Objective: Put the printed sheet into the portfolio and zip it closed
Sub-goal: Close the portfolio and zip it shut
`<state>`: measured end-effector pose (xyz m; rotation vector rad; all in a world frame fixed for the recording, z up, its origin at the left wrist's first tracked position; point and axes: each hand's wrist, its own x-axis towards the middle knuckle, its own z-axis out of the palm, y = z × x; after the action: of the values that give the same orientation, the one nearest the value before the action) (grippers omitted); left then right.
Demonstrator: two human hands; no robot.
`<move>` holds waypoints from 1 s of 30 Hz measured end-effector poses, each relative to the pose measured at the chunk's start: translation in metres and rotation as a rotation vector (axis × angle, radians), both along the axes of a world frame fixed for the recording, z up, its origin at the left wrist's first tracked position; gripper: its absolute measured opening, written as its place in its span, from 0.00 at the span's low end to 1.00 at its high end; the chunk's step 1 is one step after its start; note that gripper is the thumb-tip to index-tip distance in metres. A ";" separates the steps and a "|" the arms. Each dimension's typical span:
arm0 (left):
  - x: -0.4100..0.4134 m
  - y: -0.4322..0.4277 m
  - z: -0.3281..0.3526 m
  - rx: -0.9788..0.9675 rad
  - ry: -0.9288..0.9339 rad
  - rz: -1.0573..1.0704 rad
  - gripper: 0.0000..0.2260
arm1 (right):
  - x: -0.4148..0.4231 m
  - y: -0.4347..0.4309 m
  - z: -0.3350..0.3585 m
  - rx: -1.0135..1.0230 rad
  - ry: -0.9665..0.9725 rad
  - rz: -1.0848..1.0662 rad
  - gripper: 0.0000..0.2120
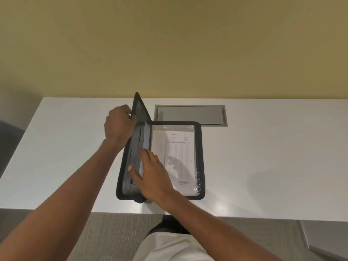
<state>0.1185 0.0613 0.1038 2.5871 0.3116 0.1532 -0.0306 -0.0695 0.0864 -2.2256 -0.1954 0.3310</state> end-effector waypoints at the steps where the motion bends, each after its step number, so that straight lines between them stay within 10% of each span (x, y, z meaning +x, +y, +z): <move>1: 0.000 -0.008 0.001 -0.022 0.007 -0.021 0.02 | 0.001 0.005 0.003 -0.014 0.002 -0.010 0.32; 11: -0.032 -0.040 -0.038 -0.350 0.142 -0.259 0.14 | -0.006 -0.032 -0.017 0.054 -0.029 -0.223 0.28; 30: -0.124 -0.025 -0.180 0.192 0.566 -0.696 0.39 | -0.016 -0.146 -0.106 -0.100 0.269 -0.472 0.31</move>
<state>-0.0050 0.0366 -0.0759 2.7132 -0.4386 -0.8346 -0.0468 -0.2155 -0.0196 -2.2144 0.4929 0.3775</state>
